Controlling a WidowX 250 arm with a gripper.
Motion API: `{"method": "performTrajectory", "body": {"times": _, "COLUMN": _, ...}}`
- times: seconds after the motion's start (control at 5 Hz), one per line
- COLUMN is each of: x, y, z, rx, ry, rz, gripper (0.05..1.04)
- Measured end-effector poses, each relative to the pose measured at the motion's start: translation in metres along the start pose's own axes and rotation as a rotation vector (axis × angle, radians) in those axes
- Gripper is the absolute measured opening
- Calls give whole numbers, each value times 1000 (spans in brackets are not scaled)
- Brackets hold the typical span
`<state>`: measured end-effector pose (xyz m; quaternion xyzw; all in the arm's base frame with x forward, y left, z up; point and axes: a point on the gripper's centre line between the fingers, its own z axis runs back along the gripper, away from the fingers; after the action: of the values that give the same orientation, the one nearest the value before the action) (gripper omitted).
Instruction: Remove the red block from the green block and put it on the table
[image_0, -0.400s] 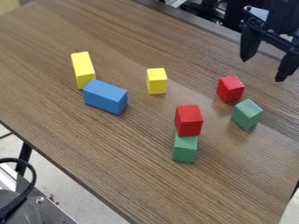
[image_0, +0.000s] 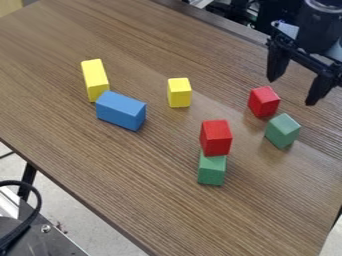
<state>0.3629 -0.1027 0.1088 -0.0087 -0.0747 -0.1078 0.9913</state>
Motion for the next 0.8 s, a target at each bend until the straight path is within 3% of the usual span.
{"method": "performTrajectory", "body": {"times": 0.2, "x": -11, "y": 1, "z": 17, "rx": 4, "ry": 26, "rz": 76, "gripper": 999}}
{"method": "performTrajectory", "body": {"times": 0.6, "x": -40, "y": 0, "z": 18, "rx": -24, "ry": 144, "rz": 178, "gripper": 999}}
{"method": "performTrajectory", "body": {"times": 0.8, "x": -53, "y": 9, "z": 15, "rx": -19, "ry": 215, "rz": 308, "gripper": 999}}
